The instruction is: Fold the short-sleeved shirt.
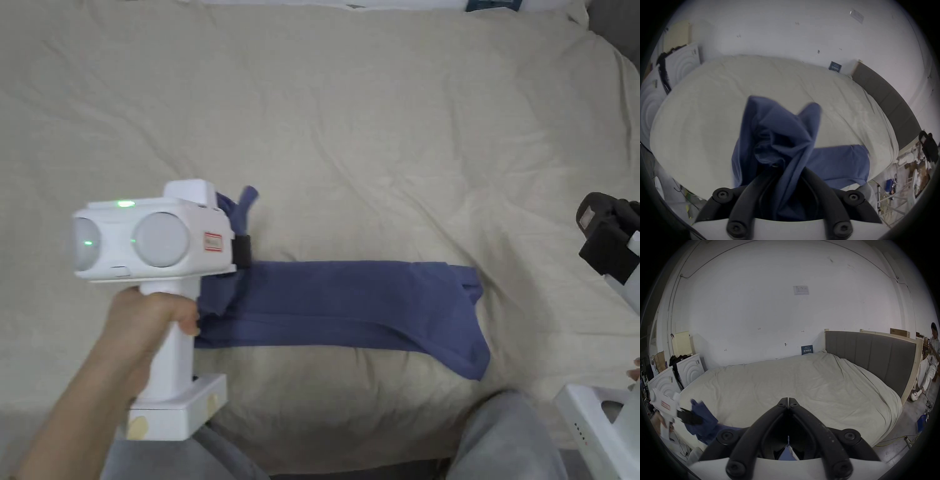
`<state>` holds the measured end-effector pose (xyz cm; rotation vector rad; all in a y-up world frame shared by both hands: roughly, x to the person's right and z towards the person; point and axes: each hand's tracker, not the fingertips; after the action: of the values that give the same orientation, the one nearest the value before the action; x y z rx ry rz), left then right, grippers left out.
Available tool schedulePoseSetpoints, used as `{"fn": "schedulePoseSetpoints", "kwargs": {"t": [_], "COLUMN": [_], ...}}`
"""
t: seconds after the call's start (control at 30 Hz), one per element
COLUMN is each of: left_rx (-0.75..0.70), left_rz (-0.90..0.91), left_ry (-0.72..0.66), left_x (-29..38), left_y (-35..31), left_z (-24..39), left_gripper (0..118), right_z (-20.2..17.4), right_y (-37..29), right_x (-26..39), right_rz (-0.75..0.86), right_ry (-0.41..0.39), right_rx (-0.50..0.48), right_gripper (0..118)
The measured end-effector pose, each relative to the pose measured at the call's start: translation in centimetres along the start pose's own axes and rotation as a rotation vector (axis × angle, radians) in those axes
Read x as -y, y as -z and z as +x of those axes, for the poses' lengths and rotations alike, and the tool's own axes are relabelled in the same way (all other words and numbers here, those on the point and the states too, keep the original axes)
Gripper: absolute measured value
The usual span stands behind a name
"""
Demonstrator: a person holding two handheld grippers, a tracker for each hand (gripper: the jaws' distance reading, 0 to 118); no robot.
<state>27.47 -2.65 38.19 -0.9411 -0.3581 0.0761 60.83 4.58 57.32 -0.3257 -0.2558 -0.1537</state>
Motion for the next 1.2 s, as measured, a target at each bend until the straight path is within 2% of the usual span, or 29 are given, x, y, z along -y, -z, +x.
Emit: {"fn": "schedulePoseSetpoints", "kwargs": {"t": [0.03,0.13,0.17,0.27,0.4,0.43,0.47,0.57,0.6,0.87,1.0,1.1,1.2], "left_rx": [0.003,0.03,0.057,0.148,0.187,0.182,0.155,-0.002,-0.04,0.037,0.085,0.056,0.068], "left_rz": [-0.026,-0.146,-0.174,-0.22,-0.101,-0.039,0.031,0.2,0.219,0.079,-0.057,0.011,0.008], "left_ry": [0.002,0.054,0.055,0.002,-0.089,-0.094,-0.088,-0.04,-0.015,0.083,-0.014,0.036,0.002], "left_x": [0.3,1.5,1.9,2.7,1.9,1.6,1.3,1.7,2.0,6.3,7.5,7.4,6.4], "left_y": [1.7,6.0,6.8,8.3,5.9,4.7,3.5,0.6,0.2,5.3,9.9,10.5,10.9], "left_z": [0.6,2.2,2.5,2.8,1.9,1.6,1.4,1.7,1.5,3.3,4.1,4.9,4.9], "left_gripper": [16,59,67,75,75,74,61,1,1,0,0,0,0], "right_z": [0.3,1.2,1.7,2.8,3.6,3.2,3.1,2.7,2.5,1.5,1.7,2.3,2.8], "right_y": [-0.2,-0.8,-0.8,-1.3,-1.3,-1.4,-1.4,-1.2,-1.2,-0.9,-0.9,-1.0,-1.0], "right_x": [0.0,0.0,0.1,0.0,0.1,0.2,0.2,0.3,0.3,0.5,0.8,0.9,1.0], "right_rz": [0.0,0.001,0.002,0.004,0.0,-0.002,-0.003,-0.003,-0.002,-0.015,-0.021,-0.026,-0.028], "right_ry": [0.003,0.011,0.013,0.018,0.02,0.019,0.019,0.019,0.019,0.005,0.0,-0.003,-0.001], "right_rx": [0.009,0.033,0.04,0.062,0.071,0.07,0.067,0.056,0.052,0.023,0.03,0.04,0.048], "right_gripper": [2,2,2,2,2,2,2,2,2,2,2,2,2]}}
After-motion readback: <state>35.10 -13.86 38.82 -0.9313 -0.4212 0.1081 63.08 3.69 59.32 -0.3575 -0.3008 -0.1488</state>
